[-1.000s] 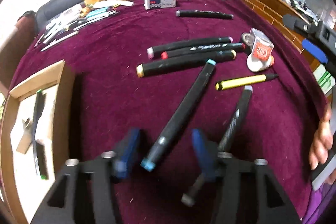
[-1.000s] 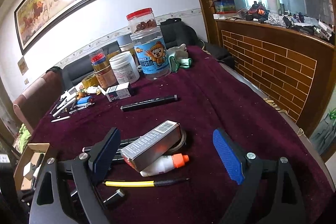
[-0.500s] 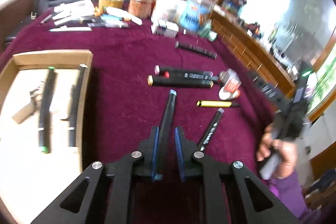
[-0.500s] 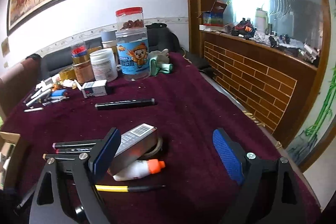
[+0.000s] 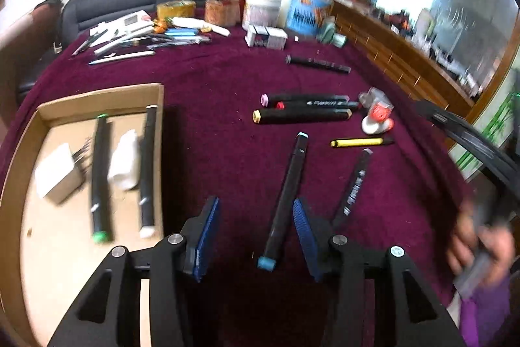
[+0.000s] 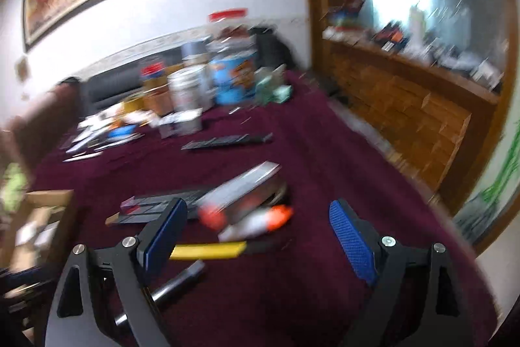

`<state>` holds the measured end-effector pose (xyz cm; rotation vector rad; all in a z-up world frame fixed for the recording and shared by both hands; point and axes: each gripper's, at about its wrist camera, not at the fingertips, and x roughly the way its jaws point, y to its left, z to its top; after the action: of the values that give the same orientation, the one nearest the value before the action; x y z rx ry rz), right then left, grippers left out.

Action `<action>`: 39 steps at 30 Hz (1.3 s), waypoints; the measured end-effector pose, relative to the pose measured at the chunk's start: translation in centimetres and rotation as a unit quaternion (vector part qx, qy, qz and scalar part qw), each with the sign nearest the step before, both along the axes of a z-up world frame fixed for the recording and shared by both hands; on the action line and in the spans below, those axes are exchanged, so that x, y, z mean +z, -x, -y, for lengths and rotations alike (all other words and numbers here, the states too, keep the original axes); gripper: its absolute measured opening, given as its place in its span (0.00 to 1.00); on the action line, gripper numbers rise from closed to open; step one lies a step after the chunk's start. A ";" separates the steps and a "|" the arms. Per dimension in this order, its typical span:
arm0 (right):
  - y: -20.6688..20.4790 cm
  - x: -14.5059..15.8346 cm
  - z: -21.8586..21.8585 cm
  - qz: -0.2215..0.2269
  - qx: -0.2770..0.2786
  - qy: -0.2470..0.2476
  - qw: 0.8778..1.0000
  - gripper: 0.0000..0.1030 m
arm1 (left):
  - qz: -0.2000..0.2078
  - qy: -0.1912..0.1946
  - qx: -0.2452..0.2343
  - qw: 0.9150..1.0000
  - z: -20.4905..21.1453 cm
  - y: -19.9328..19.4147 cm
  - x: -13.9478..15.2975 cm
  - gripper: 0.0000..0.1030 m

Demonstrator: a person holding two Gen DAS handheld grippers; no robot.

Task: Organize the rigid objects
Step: 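Grasp a black marker with the left tool while the right tool grasps another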

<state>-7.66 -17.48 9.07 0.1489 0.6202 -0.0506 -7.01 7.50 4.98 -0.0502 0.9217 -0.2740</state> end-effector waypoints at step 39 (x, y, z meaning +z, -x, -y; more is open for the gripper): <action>-0.3 -6.0 -10.6 -0.169 0.178 -0.072 0.967 0.14 | 0.042 0.152 0.100 0.982 -12.0 6.9 2.6 0.14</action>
<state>-7.31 -6.88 3.10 0.1689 0.9848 0.3238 -13.87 19.48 7.54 -0.4089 0.7778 -0.2255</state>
